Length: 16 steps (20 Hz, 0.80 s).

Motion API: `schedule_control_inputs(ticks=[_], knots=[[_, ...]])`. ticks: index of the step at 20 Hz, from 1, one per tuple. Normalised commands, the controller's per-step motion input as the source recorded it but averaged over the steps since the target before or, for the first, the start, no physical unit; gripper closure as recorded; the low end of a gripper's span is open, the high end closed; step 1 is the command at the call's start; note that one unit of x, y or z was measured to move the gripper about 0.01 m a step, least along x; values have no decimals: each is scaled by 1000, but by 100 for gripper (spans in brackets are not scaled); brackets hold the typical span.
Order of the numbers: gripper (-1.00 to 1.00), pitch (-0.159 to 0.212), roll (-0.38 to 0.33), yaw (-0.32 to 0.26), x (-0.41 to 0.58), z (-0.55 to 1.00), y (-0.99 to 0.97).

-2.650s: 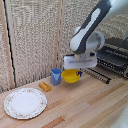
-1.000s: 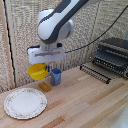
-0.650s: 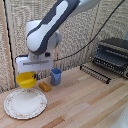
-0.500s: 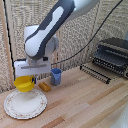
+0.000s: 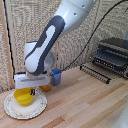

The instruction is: Notice the yellow vessel located before you. Bring your fastener close to the yellow vessel and smoothly hold it. Transfer the yellow vessel above the white plating and let go of your hold on it, then set the vessel on the plating.

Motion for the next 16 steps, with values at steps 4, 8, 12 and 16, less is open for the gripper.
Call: schedule_control_inputs(ticks=[4, 8, 12, 16], knots=[[-100, -56, 15, 60, 216, -69, -14], [-100, 14, 31, 132, 103, 296, -106], [-100, 27, 16, 69, 46, 579, -206], [-100, 2, 6, 82, 49, 483, -199]])
